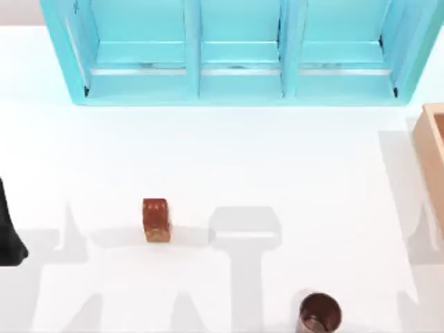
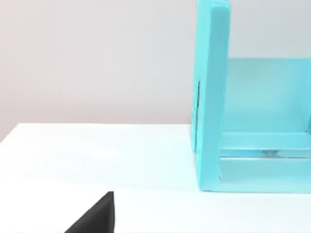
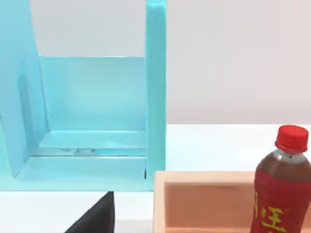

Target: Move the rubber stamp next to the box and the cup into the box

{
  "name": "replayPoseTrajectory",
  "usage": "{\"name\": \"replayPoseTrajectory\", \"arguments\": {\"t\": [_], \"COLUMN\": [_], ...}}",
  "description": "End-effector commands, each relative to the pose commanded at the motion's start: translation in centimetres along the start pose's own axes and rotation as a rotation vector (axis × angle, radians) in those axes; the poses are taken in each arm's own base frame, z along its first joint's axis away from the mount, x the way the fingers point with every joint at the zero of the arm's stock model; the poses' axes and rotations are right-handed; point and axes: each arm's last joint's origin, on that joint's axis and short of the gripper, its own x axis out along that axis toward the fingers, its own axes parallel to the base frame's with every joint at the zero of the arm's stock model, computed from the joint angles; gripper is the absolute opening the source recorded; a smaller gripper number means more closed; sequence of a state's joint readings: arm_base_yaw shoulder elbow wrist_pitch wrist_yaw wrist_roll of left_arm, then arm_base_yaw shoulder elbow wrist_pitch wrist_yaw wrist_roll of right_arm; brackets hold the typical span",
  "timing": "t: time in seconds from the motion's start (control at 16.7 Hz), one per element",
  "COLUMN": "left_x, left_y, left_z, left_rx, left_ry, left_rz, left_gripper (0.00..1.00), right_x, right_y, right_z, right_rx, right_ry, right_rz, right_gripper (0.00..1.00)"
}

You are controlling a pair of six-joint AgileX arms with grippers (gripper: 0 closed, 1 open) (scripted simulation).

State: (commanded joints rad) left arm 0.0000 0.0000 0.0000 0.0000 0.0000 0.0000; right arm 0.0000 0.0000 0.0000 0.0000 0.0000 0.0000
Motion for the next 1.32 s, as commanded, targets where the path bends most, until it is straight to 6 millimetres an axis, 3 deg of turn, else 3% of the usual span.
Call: {"name": "replayPoseTrajectory", "arguments": {"t": [0.3,0.42,0.72,0.9,1.08,1.32], "left_x": [0.0,0.0,0.0,0.0,0.0,0.0], "left_y": [0.0,0.0,0.0,0.0,0.0,0.0], "left_z": [0.0,0.0,0.0,0.0,0.0,0.0], "left_rx": [0.000,0.000,0.000,0.000,0.000,0.000], "left_ry": [0.000,0.000,0.000,0.000,0.000,0.000], "left_rz": [0.000,0.000,0.000,0.000,0.000,0.000], "left_gripper": [1.00,1.00,1.00,1.00,1.00,1.00], "right_x": [-0.1,-0.2,0.9,3.3,7.1,13.1], "right_y": [0.3,0.7,2.5,4.7,8.4,15.9], "right_z": [1.3,3.3,10.7,15.1,18.2,18.8], "right_rx": [0.018,0.045,0.141,0.193,0.220,0.189], "right_ry": [0.004,0.018,0.166,0.356,0.613,1.009], "right_rz": [0.029,0.073,0.235,0.330,0.391,0.382], "right_gripper": [1.00,1.00,1.00,1.00,1.00,1.00]}}
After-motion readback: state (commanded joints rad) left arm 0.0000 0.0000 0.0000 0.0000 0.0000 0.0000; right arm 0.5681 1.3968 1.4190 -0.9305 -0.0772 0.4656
